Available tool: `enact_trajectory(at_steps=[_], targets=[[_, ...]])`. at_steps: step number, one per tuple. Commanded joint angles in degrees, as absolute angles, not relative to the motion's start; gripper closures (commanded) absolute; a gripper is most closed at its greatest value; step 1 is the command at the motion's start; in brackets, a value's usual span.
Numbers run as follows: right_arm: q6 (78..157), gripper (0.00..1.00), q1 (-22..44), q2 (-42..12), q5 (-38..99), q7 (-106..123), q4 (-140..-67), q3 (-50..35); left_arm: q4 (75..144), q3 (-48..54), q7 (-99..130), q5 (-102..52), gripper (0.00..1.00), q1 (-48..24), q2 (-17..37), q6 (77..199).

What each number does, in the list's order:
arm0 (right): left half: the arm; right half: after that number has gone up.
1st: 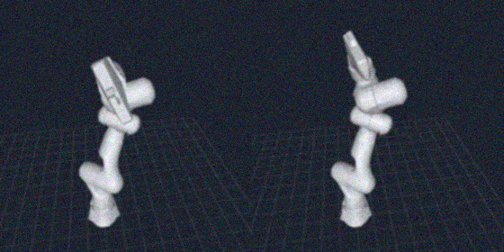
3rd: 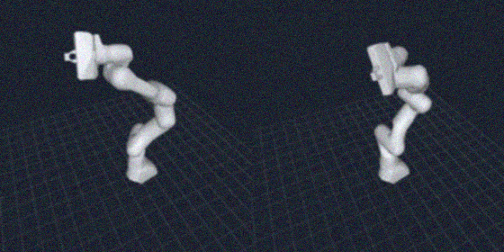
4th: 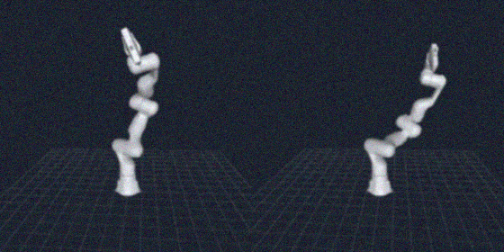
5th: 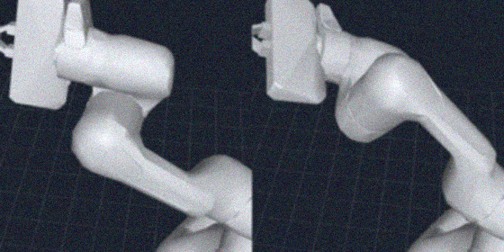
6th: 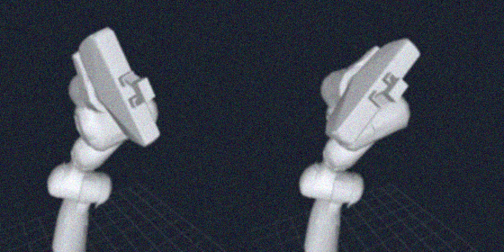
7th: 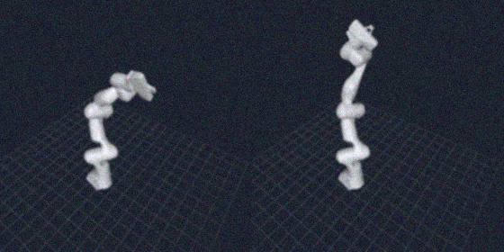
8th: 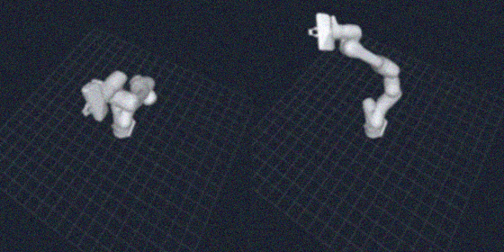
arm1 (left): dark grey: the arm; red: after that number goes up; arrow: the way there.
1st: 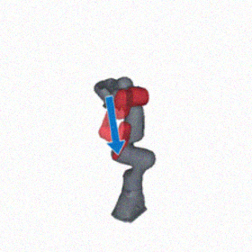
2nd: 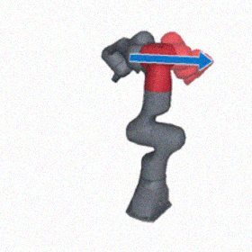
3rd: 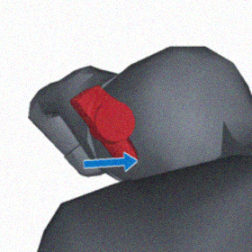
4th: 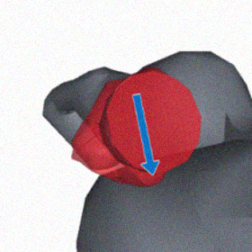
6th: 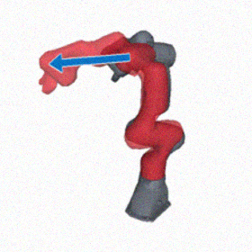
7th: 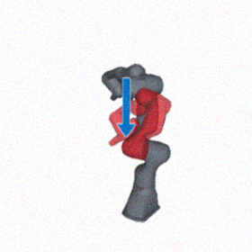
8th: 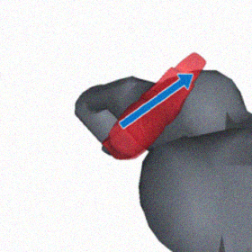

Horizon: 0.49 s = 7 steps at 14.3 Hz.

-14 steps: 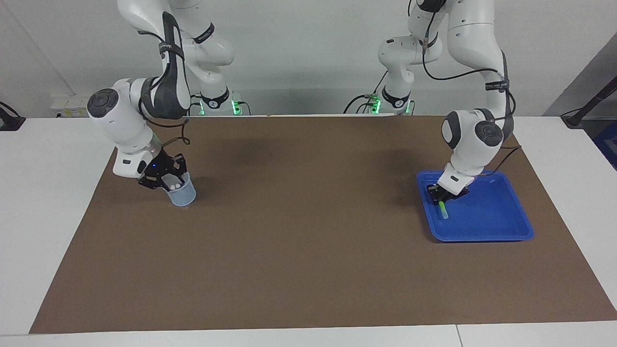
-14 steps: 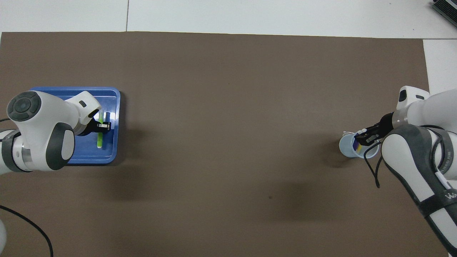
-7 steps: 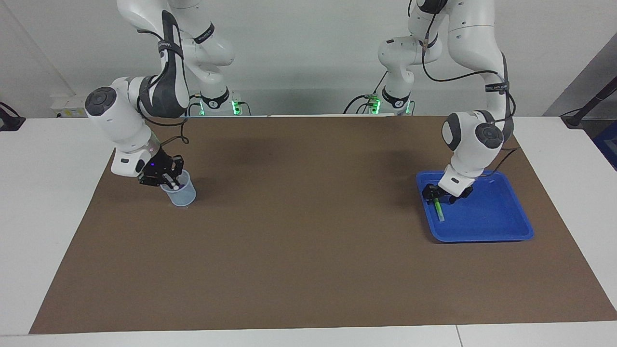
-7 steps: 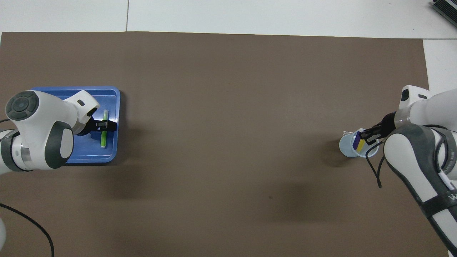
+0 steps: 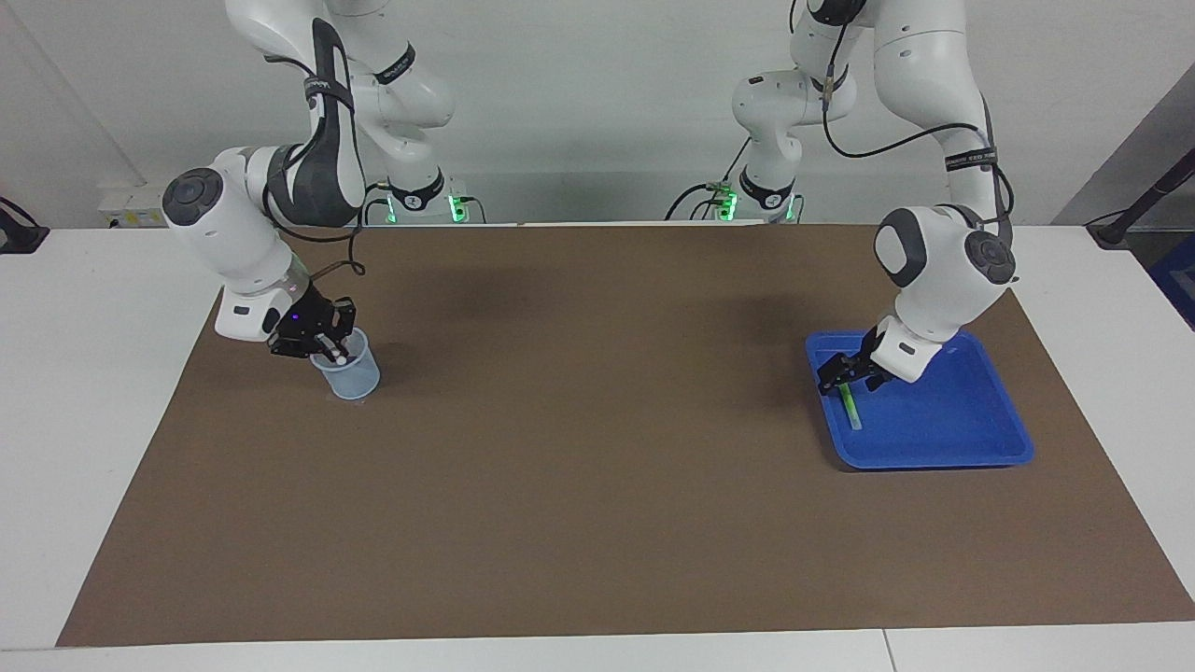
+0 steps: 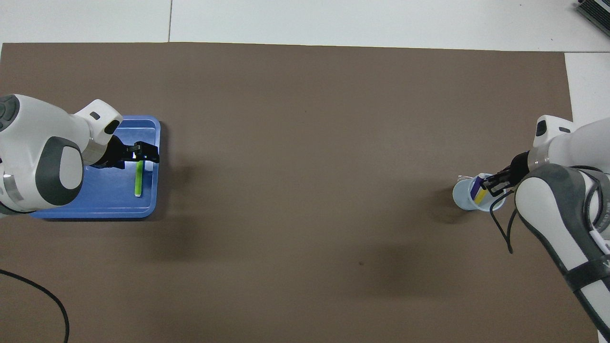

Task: Right arm passes pens to left for tray arrangement
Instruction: 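Release the green pen in the tray and raise the left gripper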

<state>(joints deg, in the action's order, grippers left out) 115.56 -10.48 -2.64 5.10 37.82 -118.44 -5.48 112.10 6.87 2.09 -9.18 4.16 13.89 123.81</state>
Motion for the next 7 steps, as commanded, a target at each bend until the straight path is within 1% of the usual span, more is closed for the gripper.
enact_trajectory(at_steps=[1,4,5,7], targets=[[107.34,1.0,-12.47,-0.53,4.66,36.65,-115.67,-6.24,108.99,6.94,4.91,-9.93,0.0,4.04,13.98,119.72],[102.85,1.0,-12.57,2.72,4.66,36.65,-114.88,-6.24,106.27,7.03,8.25,-9.93,0.0,2.73,13.01,114.46],[100.74,1.0,-12.57,3.16,4.66,36.65,-113.31,-6.33,104.78,7.12,9.83,-9.93,0.0,2.03,12.92,112.43],[95.04,1.0,-12.48,3.16,4.66,36.65,-107.78,-6.33,102.4,7.73,13.78,-10.02,0.0,1.58,12.22,108.74]])
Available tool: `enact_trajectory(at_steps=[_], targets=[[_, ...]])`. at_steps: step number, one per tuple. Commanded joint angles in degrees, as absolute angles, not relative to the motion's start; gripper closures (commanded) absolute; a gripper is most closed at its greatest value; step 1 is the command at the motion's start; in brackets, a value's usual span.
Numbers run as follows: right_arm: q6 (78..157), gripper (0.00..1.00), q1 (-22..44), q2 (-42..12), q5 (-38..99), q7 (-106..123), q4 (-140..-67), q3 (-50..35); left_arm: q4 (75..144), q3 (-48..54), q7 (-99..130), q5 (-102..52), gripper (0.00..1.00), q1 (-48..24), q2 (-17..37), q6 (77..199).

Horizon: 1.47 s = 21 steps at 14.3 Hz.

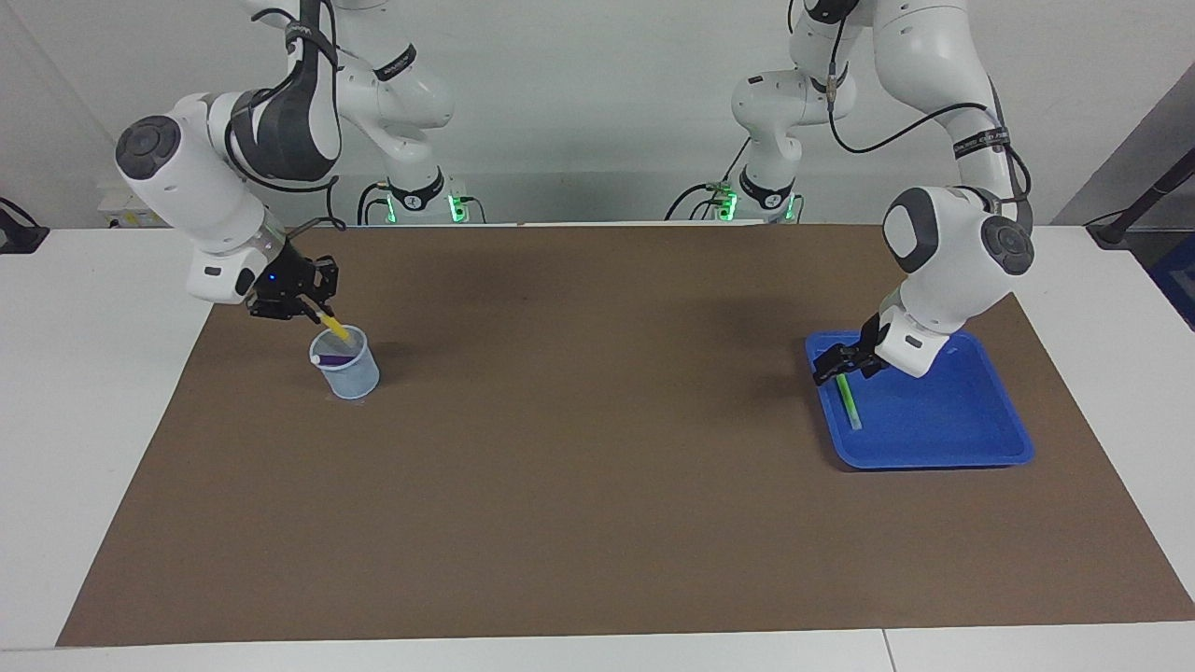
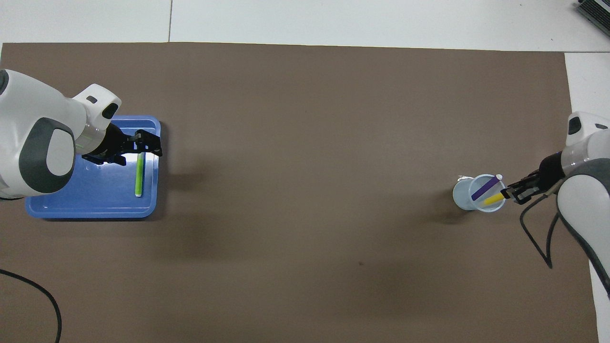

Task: Right arm passes pens to left for tray arrangement
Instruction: 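Lift the yellow pen from the cup with the right gripper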

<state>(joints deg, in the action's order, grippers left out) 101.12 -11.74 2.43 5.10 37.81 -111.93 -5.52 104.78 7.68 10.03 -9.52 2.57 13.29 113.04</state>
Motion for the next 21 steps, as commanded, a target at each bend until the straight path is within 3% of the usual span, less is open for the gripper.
enact_trajectory(at_steps=[1,5,8,14,17,21], targets=[[92.83,1.0,-12.31,3.16,4.66,36.65,-105.06,-6.33,101.44,9.39,16.41,-10.45,0.0,1.67,11.52,107.5],[87.9,1.0,-11.08,3.34,4.92,30.54,-98.19,-7.9,100.81,11.51,27.22,-17.11,0.0,1.58,8.36,105.04],[89.02,1.0,-10.72,4.04,14.55,16.66,-98.69,-9.05,100.81,11.69,39.6,-25.2,0.01,1.23,6.42,105.12],[105.17,1.0,-4.67,6.85,30.21,-12.44,-107.12,-9.14,101.69,12.04,65.16,-37.43,0.01,-1.31,3.08,111.08],[117.65,1.0,0.42,9.05,36.2,-24.13,-113.36,-9.14,102.56,12.04,78.88,-38.49,0.01,-5.17,2.37,117.84],[130.04,1.0,6.75,8.88,42.25,-33.47,-116.45,-9.14,104.94,12.04,87.7,-39.63,0.01,-10.27,1.15,122.95]])
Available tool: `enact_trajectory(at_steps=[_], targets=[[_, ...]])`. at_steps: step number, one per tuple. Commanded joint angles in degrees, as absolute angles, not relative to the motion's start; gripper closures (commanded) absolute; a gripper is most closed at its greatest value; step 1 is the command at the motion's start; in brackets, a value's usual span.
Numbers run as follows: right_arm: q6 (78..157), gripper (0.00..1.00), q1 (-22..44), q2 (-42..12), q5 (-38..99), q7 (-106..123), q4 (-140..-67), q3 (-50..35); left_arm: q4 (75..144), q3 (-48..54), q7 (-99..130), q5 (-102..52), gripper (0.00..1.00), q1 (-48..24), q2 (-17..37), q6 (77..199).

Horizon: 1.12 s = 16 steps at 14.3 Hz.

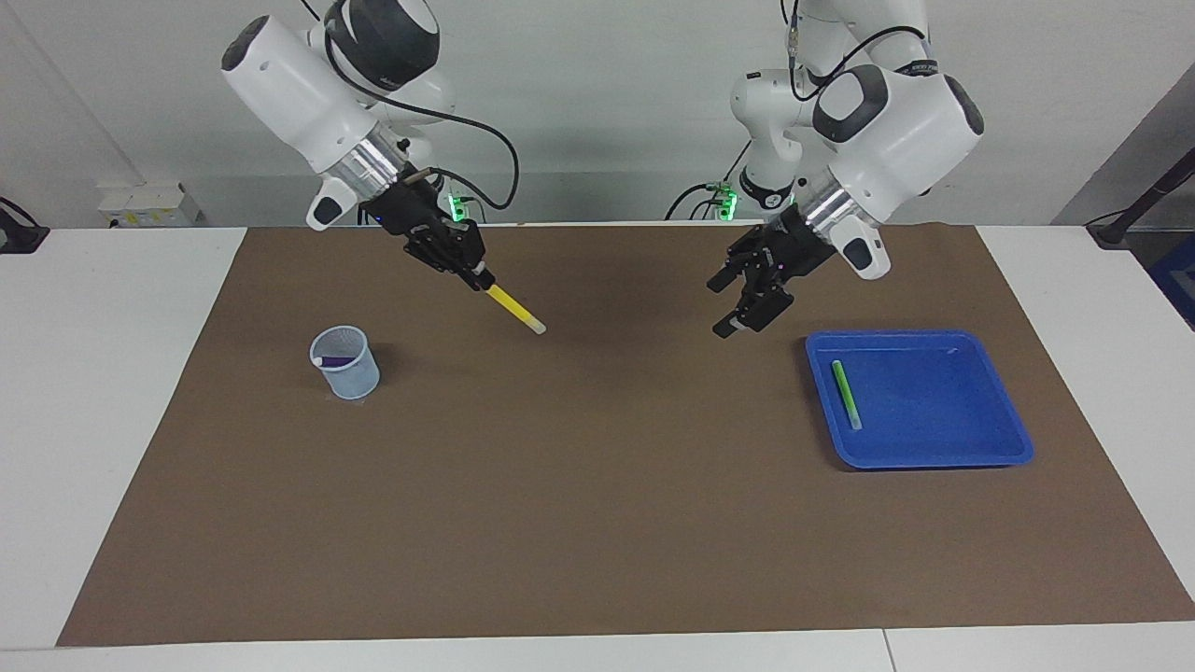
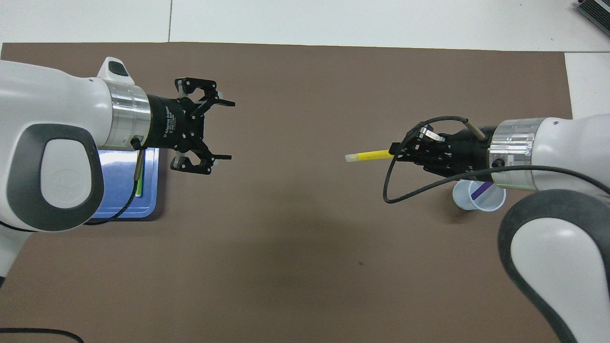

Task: Right arm passes pens to left for tray arrangement
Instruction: 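Pass the yellow pen from the right gripper into the left gripper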

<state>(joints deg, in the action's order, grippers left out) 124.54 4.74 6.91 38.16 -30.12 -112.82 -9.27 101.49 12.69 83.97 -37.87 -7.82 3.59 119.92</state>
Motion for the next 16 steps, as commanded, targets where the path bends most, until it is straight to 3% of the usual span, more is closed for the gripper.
enact_trajectory(at_steps=[1,6,16], targets=[[132.6,1.0,8.25,8.88,43.32,-34.53,-117.33,-9.14,105.72,12.04,89.63,-39.64,0.01,-11.59,0.79,124.44],[143.25,1.0,13.26,8.09,47.54,-40.59,-119.53,-9.14,107.4,11.95,94.83,-39.64,0.01,-16.78,0.09,131.03],[143.0,1.0,15.73,7.12,48.6,-40.69,-119.53,-9.14,114.26,12.04,100.55,-39.73,0.04,-24.96,-1.41,147.3]])
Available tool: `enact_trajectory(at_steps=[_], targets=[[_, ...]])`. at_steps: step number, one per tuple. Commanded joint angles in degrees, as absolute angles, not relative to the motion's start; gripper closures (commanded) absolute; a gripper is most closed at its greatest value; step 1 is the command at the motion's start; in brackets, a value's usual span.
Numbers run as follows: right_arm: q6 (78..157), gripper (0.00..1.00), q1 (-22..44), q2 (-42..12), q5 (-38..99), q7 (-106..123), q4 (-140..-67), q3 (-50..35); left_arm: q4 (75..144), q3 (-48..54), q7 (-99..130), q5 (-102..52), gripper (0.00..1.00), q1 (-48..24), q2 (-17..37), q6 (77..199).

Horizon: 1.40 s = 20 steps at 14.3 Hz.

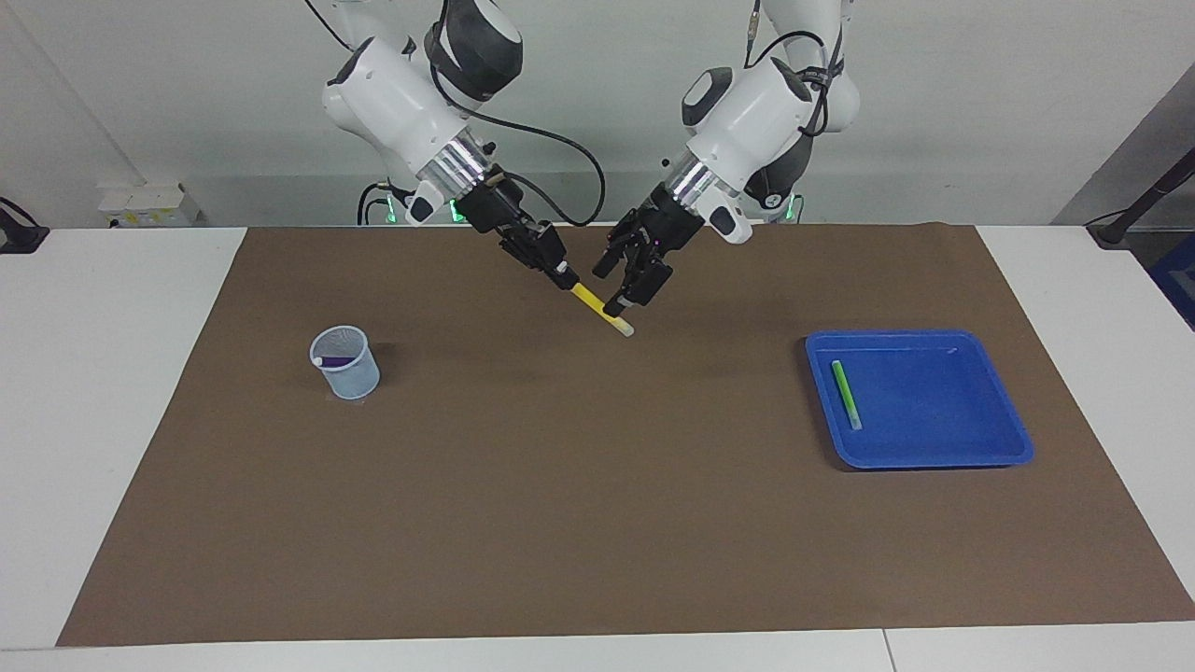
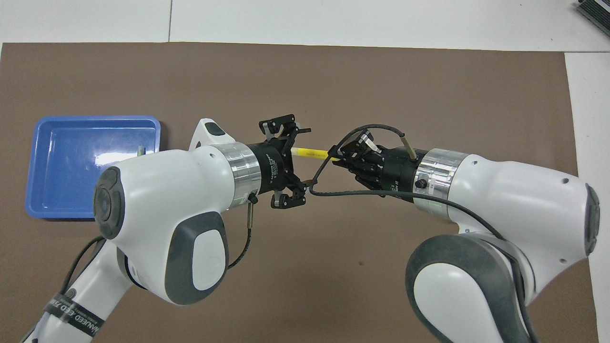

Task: Right arm passes pens to left for tray arrangement
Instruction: 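Pass the yellow pen from the right gripper into the left gripper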

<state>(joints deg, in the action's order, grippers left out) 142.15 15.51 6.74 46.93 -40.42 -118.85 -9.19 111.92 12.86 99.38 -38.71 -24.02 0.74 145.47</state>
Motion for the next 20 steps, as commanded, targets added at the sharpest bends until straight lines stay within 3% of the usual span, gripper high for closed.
enact_trajectory(at_steps=[1,5,17,20], targets=[[143.09,1.0,15.73,7.12,48.6,-40.69,-119.44,-9.14,114.52,12.04,100.55,-39.73,0.04,-25.57,-1.49,147.65],[143.09,1.0,15.64,7.12,48.6,-40.69,-119.44,-9.14,117.68,12.04,101.34,-39.73,0.04,-28.12,-0.53,156.16],[143.17,1.0,15.64,6.94,48.6,-40.69,-119.27,-9.14,117.07,12.13,101.16,-39.73,0.1,-28.92,1.32,158.55],[143.17,1.0,15.56,6.94,48.6,-40.69,-119.27,-9.14,116.9,12.04,101.16,-39.73,0.28,-28.92,1.49,158.55]])
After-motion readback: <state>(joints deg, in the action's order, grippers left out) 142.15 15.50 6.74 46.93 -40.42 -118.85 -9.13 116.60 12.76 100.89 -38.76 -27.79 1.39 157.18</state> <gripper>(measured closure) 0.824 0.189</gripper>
